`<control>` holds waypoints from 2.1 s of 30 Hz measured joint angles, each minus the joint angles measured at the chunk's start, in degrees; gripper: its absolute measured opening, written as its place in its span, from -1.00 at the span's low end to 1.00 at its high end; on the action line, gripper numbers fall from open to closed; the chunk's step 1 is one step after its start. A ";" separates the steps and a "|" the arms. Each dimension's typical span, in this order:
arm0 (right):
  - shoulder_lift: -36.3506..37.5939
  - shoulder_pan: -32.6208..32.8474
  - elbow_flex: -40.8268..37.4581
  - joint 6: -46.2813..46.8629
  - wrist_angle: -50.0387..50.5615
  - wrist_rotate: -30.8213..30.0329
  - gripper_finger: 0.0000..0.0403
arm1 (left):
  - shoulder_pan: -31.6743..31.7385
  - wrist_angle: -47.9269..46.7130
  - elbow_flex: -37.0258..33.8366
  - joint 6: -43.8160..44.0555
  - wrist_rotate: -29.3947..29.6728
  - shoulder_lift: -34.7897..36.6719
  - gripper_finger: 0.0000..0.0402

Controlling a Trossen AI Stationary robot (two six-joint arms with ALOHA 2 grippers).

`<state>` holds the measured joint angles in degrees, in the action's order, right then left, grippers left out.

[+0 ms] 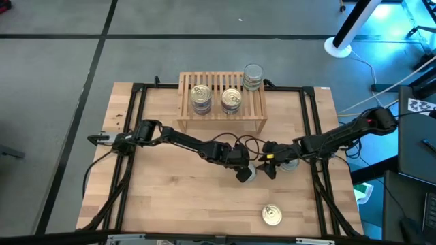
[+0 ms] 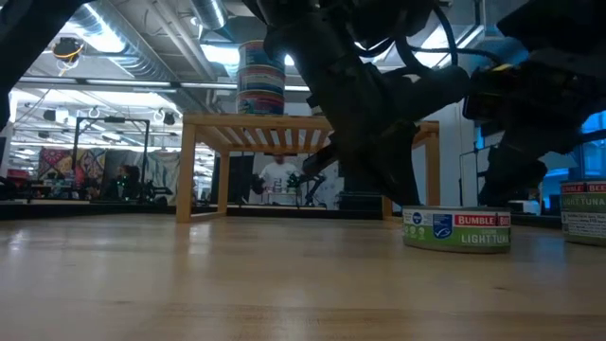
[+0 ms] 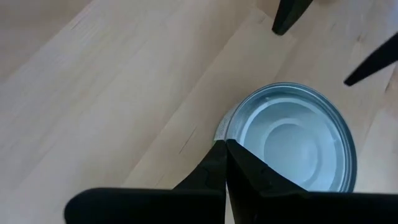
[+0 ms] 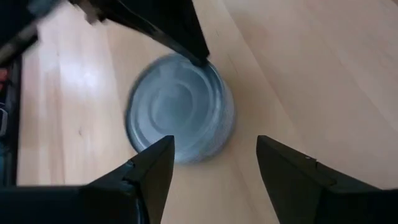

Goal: Stack canned seafood by type on shelf
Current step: Put the green tuna can on the shelf

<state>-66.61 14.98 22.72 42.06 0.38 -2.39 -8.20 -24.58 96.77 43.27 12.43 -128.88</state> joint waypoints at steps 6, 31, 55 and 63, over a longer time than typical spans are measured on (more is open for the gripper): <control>-3.00 0.00 0.00 -0.09 -3.95 0.44 0.14 | -0.62 0.00 0.00 -0.24 0.74 0.00 -1.00; -3.91 0.00 0.00 -0.39 -4.04 0.61 0.14 | -0.75 -0.68 0.07 1.36 -2.65 1.00 -1.00; -8.69 0.00 0.00 -0.31 -10.17 4.99 0.14 | -1.95 -0.04 0.15 1.24 -2.49 1.11 -1.00; -9.11 0.00 0.02 -0.35 -11.38 5.01 0.14 | -1.95 -0.02 0.15 0.83 -2.43 1.11 -1.00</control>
<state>-75.72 14.98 22.74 41.71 -11.00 2.61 -10.15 -24.60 96.92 44.10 10.00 -127.76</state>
